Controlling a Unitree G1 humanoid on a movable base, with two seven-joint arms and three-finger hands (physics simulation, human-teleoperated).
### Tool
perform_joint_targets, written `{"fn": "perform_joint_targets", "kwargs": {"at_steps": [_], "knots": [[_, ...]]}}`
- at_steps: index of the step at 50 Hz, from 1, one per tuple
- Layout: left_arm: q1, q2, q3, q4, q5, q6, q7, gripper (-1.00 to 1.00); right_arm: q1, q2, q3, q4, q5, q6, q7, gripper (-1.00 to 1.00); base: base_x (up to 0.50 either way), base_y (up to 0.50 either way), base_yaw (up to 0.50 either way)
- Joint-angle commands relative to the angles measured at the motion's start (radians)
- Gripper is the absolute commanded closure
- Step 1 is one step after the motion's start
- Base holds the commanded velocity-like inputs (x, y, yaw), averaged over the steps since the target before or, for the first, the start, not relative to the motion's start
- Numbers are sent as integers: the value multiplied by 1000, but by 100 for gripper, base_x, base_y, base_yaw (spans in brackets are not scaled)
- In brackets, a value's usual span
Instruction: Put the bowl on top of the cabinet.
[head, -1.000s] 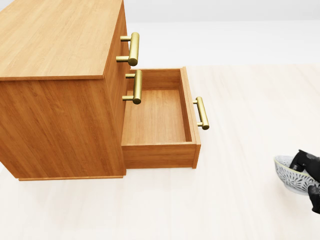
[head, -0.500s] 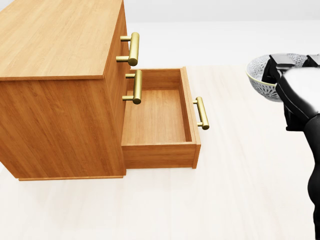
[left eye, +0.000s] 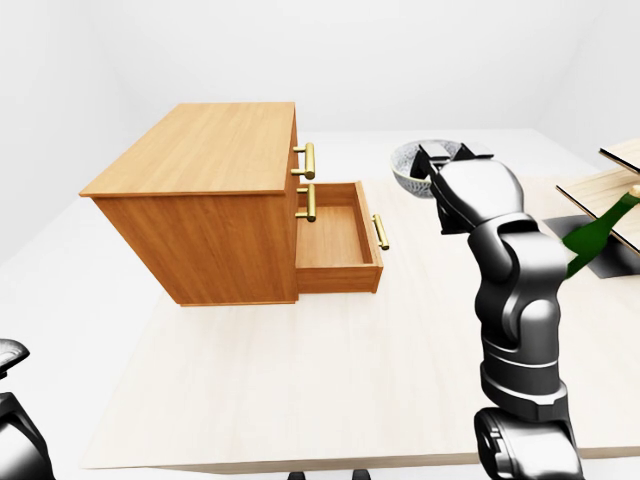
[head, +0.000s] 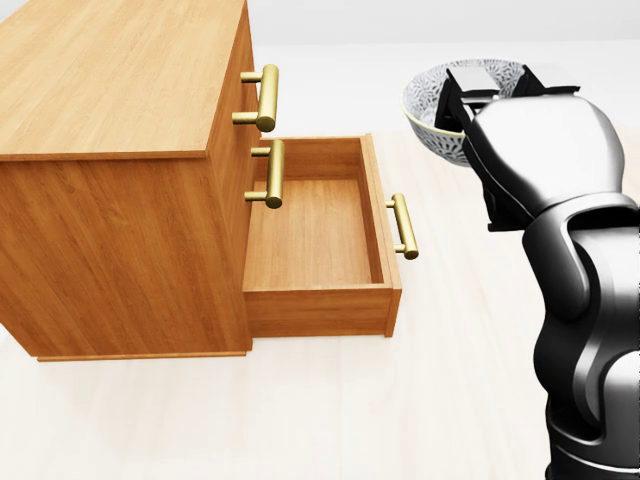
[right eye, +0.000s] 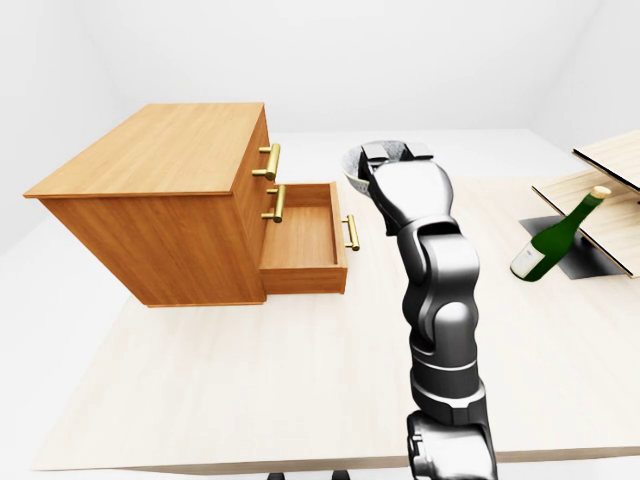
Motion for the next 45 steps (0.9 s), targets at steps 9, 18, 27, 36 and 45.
{"fn": "perform_joint_targets", "kwargs": {"at_steps": [9,18,27,36,45], "knots": [[-1,8,6,-4,-17,0,13,-100,63,1,-10,42,-52,0,0,100,0,0,0],[-1,7,5,8,-12,0,3,-100,-272,-52,27,337,-58,0,0,100,0,0,0],[4,7,10,2,-18,0,5,-100,-487,-72,49,483,-79,0,0,100,0,0,0],[4,2,6,2,-10,0,0,-100,-636,-64,70,682,-72,0,0,100,0,0,0],[-1,-1,-3,5,2,0,-3,-100,-894,-37,93,1026,-20,0,0,100,0,0,0]]}}
